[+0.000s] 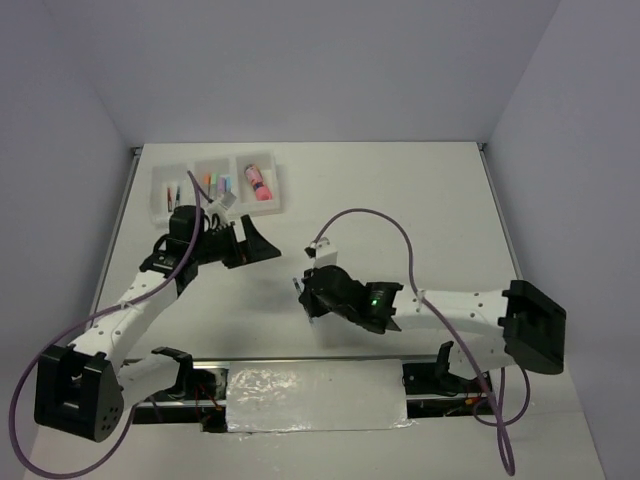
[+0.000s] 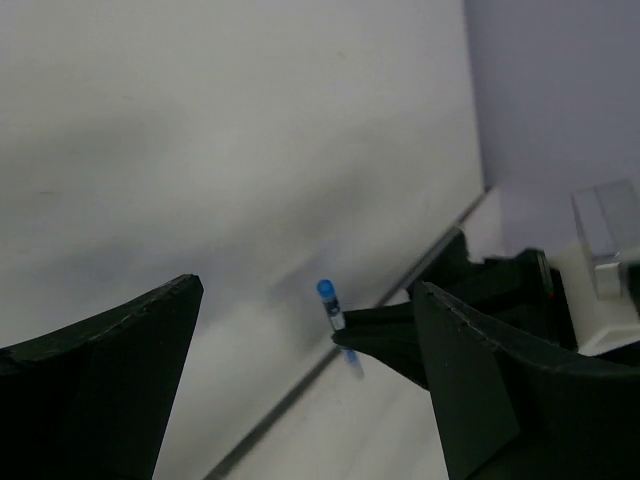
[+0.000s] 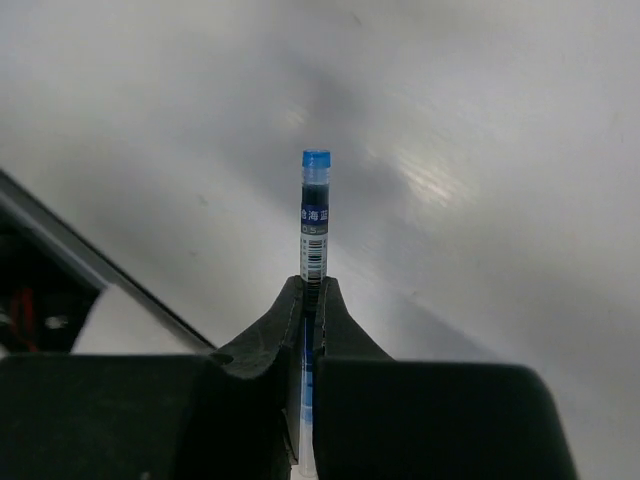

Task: Sort the stationery into containers
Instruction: Pick up the pen from the center of the board, then place the pen in the storage box.

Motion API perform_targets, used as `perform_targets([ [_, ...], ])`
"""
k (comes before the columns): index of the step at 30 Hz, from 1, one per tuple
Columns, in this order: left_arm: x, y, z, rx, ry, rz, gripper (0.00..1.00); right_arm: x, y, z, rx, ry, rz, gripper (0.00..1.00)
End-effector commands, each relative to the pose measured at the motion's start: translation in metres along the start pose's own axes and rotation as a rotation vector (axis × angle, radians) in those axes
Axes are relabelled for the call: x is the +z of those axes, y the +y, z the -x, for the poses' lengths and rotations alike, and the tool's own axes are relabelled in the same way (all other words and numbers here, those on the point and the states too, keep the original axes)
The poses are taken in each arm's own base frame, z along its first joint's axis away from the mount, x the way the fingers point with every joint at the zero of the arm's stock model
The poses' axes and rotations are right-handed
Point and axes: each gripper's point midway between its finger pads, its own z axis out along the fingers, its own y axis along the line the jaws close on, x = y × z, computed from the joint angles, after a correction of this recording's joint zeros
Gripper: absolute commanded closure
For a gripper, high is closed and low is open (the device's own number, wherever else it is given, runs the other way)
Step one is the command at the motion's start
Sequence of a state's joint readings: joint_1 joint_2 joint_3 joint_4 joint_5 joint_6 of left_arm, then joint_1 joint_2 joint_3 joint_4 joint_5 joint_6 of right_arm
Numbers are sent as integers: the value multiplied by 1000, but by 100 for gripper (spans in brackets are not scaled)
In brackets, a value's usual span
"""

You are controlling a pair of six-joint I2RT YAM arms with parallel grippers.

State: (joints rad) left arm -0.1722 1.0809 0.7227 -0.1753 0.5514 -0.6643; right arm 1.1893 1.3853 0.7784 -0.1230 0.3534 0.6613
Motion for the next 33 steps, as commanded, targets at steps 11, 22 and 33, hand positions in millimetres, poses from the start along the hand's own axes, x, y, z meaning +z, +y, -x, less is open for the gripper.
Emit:
perform_targets([
  [11,5,-116,-21,134,41,-482,15,-61,54,114,-65,-308,245,100],
  [22,10,-118,-25,126,60,-486,65,-59,36,145,13,-370,180,99],
  [33,27,-16,60,102,-132,176,100,-62,-46,142,120,-394,-52,0],
])
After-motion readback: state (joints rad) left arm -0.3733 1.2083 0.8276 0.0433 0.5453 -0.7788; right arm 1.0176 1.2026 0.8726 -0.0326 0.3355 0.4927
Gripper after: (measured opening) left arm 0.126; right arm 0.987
